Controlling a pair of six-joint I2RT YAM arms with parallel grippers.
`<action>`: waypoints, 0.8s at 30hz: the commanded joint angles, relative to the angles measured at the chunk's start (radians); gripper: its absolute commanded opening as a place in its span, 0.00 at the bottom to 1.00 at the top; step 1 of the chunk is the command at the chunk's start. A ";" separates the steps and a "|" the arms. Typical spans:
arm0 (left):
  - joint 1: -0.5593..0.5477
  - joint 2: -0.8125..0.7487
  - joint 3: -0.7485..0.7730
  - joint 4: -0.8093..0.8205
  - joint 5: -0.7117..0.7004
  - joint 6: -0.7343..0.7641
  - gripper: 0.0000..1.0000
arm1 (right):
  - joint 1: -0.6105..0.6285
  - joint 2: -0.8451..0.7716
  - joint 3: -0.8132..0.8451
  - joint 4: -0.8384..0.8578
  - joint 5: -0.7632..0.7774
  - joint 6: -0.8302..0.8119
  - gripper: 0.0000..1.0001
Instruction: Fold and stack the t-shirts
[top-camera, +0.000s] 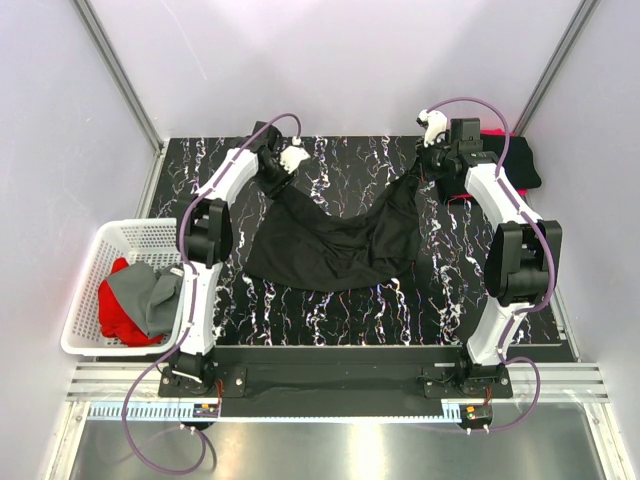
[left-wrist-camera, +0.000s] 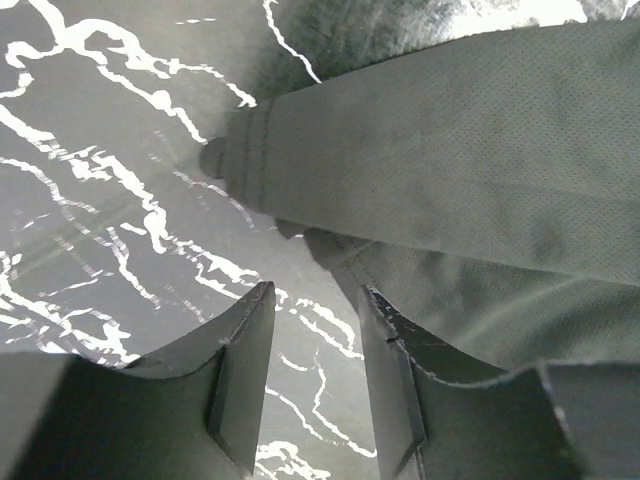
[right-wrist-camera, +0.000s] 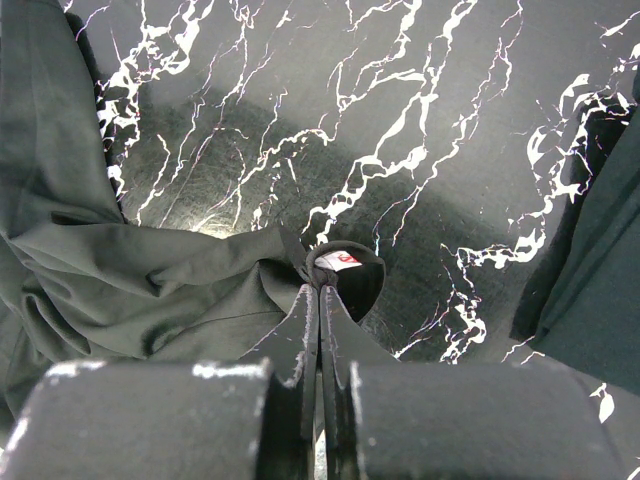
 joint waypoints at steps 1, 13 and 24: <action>-0.010 0.024 0.052 -0.024 0.030 0.026 0.43 | 0.001 -0.013 0.027 0.036 0.008 -0.002 0.00; -0.024 0.073 0.120 -0.045 0.028 0.038 0.43 | 0.001 0.000 0.035 0.039 0.011 -0.005 0.00; -0.024 0.105 0.123 -0.065 0.018 0.058 0.38 | 0.003 -0.009 0.025 0.038 0.024 -0.015 0.00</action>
